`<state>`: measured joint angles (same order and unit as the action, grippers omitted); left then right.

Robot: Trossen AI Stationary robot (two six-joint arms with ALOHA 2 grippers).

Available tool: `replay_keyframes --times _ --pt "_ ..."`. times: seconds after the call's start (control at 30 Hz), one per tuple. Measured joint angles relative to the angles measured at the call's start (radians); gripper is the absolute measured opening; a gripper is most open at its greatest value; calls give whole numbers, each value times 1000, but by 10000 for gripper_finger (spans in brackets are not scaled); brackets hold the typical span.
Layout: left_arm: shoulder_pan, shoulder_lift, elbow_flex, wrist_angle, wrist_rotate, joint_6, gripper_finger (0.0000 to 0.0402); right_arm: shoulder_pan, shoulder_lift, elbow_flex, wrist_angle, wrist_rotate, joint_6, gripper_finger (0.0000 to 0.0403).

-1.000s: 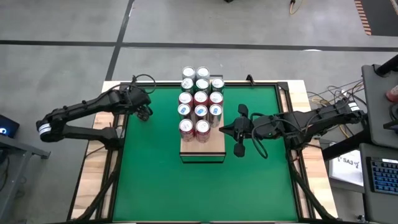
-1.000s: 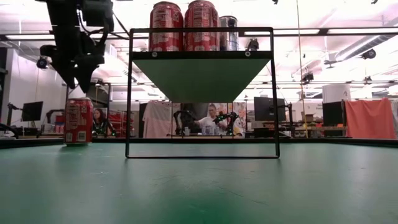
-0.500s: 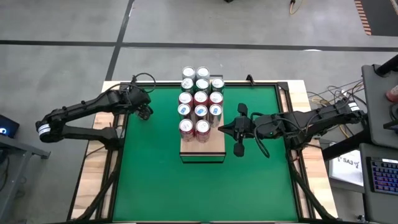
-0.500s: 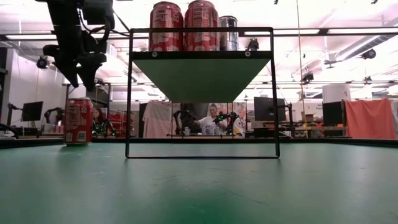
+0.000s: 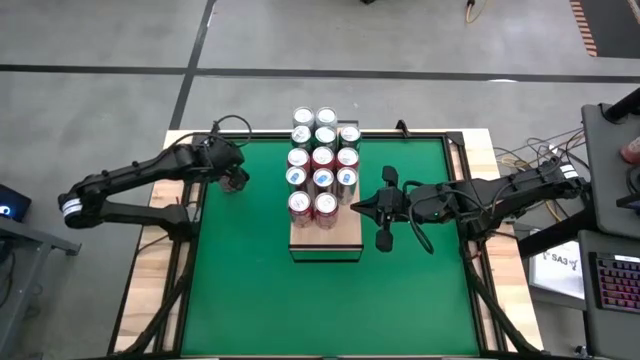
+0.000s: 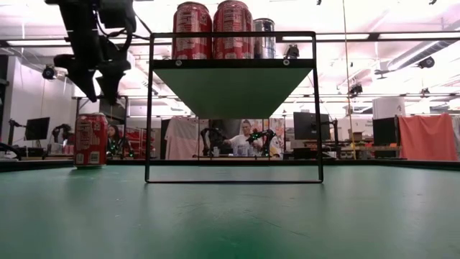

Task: Place canned beverage on shelf
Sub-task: Put the red can on the shelf

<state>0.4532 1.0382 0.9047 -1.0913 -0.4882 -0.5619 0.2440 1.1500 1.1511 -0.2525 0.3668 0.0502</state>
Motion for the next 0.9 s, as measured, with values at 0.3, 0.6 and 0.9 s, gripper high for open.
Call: replay_keyframes --times 0.3,0.6,0.9 --pt "0 26 0 -15 -3 7 327 0 0 0 4 0 9 9" --pt "31 22 -6 -48 -64 28 327 0 0 0 4 0 14 9" --pt "55 22 -70 -1 -45 19 327 0 0 0 4 0 13 9"
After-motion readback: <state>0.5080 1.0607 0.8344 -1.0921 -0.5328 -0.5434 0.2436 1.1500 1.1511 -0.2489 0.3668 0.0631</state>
